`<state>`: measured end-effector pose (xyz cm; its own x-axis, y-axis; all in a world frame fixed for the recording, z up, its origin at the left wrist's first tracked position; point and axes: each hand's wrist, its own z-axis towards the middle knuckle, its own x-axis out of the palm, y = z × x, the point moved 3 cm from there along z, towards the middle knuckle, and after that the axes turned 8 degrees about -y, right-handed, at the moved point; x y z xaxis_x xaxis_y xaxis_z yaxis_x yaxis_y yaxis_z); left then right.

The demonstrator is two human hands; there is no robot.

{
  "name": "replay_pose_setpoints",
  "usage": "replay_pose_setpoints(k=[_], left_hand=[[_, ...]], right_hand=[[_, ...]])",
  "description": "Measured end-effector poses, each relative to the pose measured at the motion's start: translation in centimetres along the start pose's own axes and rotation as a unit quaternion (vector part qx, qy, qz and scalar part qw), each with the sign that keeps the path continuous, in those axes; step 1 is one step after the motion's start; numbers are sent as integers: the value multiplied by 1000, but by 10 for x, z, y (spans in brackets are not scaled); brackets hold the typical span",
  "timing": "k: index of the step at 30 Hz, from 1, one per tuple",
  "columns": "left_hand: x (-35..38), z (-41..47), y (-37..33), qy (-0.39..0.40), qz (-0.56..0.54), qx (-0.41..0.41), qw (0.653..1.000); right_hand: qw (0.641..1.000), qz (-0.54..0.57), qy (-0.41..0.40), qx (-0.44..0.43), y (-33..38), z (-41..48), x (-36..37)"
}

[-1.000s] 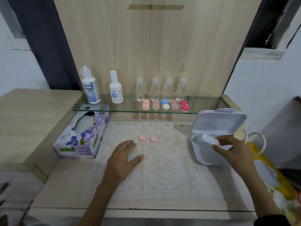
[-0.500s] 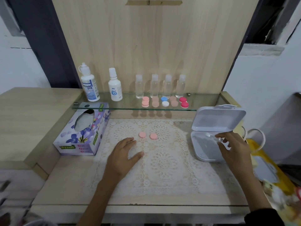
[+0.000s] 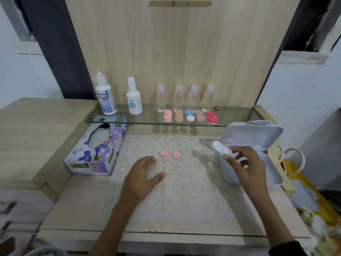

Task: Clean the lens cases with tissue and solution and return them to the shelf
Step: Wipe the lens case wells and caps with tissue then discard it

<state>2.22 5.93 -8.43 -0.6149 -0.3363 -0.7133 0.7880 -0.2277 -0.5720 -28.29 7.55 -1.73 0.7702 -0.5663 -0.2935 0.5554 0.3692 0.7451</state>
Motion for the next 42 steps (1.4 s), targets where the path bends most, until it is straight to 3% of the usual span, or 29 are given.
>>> replay_pose_setpoints(k=[8, 20, 33, 42], left_hand=[[-1, -1, -1, 0, -8, -3, 1000], [-1, -1, -2, -19, -14, 14, 1000], [-4, -5, -7, -100, -13, 115, 988], [-28, -6, -18, -197, -71, 104, 972]], right_hand=[[980, -27, 194, -17, 9, -41, 84], [966, -148, 200, -75, 2, -55, 106], [974, -119, 182, -66, 1, -55, 106], [976, -81, 199, -46, -10, -56, 110]])
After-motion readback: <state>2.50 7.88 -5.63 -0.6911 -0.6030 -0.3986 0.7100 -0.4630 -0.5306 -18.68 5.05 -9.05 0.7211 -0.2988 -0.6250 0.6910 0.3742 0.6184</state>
